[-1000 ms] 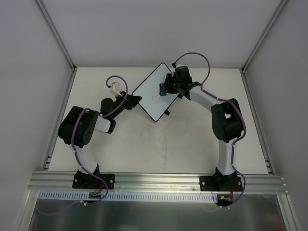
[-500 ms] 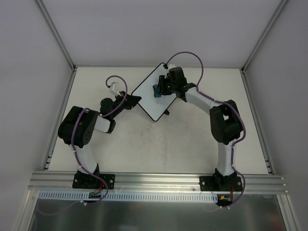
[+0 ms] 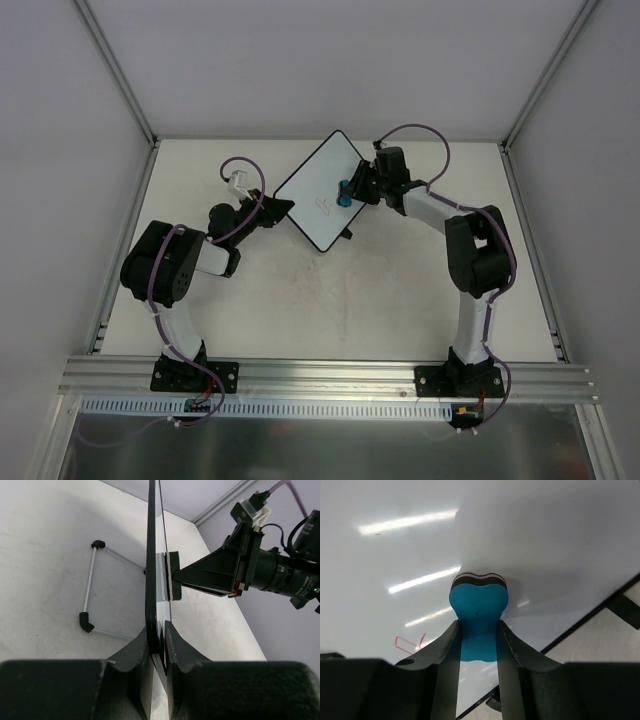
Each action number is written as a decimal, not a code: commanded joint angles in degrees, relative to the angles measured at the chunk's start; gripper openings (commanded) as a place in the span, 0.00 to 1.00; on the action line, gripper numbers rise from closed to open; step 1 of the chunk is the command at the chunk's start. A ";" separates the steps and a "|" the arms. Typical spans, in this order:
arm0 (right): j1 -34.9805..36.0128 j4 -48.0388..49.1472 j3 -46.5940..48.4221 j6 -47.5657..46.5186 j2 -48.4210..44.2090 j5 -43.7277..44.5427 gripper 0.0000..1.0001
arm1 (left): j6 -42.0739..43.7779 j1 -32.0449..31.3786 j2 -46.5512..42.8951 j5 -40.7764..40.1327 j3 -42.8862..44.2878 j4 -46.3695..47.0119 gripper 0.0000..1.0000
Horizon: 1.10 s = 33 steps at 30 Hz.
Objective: Erase the whiteboard
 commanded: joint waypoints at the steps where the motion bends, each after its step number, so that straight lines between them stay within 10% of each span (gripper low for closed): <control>1: -2.06 -1.68 -3.45 5.45 0.11 3.28 0.00 | 4.29 -0.02 -1.43 3.32 -0.20 5.03 0.00; 33: 16.13 -1.76 0.06 -13.51 -3.40 2.92 0.00 | 5.43 -0.11 -1.70 3.85 0.24 3.63 0.00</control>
